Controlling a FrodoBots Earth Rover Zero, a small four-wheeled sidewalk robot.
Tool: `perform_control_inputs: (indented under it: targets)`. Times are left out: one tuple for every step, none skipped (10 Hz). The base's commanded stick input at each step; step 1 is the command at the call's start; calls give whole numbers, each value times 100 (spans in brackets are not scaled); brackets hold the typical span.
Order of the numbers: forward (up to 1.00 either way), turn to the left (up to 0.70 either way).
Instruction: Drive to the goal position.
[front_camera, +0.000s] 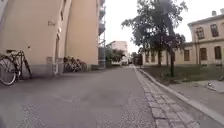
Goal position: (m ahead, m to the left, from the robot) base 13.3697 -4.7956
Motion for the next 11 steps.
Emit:
perform_control_inputs:
  targets:
    - [60, -15]
    - [60, -15]
    - [60, -15]
    - [60, -15]
    - [60, -15]
    - [60, -15]
    - [60, -15]
    - [60, -14]
    - [60, -6]
    - [60, 0]
    - [60, 0]
